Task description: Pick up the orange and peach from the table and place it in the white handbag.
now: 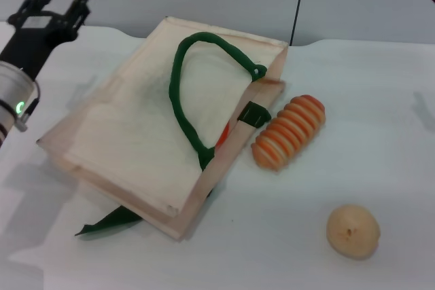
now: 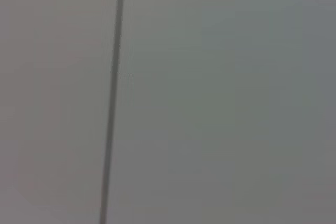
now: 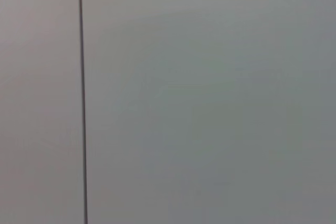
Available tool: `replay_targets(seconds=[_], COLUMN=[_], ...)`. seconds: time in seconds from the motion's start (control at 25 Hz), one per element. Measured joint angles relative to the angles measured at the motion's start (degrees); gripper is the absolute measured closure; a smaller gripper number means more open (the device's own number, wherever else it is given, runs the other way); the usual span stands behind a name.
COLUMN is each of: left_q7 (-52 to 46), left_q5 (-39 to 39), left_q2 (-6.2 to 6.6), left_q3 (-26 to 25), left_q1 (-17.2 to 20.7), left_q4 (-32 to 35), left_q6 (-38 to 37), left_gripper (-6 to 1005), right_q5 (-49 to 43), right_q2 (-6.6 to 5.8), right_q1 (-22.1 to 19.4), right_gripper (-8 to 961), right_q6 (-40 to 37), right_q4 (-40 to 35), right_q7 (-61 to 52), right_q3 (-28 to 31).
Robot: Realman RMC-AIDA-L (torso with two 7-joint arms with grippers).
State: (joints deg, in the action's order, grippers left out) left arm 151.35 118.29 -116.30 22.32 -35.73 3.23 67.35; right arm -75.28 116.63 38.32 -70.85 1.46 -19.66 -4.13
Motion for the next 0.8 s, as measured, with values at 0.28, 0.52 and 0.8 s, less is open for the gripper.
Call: replay_targets(seconds=[0.28, 0.52, 0.8], left_q7=[-0.1, -0.9, -2.9], left_q5=[3.5, 4.1, 4.1], left_q2=[-0.09, -0.06, -0.06], left_q3=[0.0, 0.3, 0.2], left_q1=[1.9, 2.0, 2.0], left_q4=[-0.3, -0.3, -0.4], left_q6=[1.1, 1.8, 2.9], left_gripper=[297, 297, 297], right_q5=[0.1, 0.2, 0.2], right_q2=[0.0, -0.01, 0.0], right_q1=[-0.9, -1.0, -1.0], right_gripper=[74, 74, 73], right_q6=[0.3, 0.4, 0.5], right_q4=[0.3, 0.4, 0.4], right_q7=[0.1, 0.0, -0.1], right_q3=[0.0, 0.0, -0.2])
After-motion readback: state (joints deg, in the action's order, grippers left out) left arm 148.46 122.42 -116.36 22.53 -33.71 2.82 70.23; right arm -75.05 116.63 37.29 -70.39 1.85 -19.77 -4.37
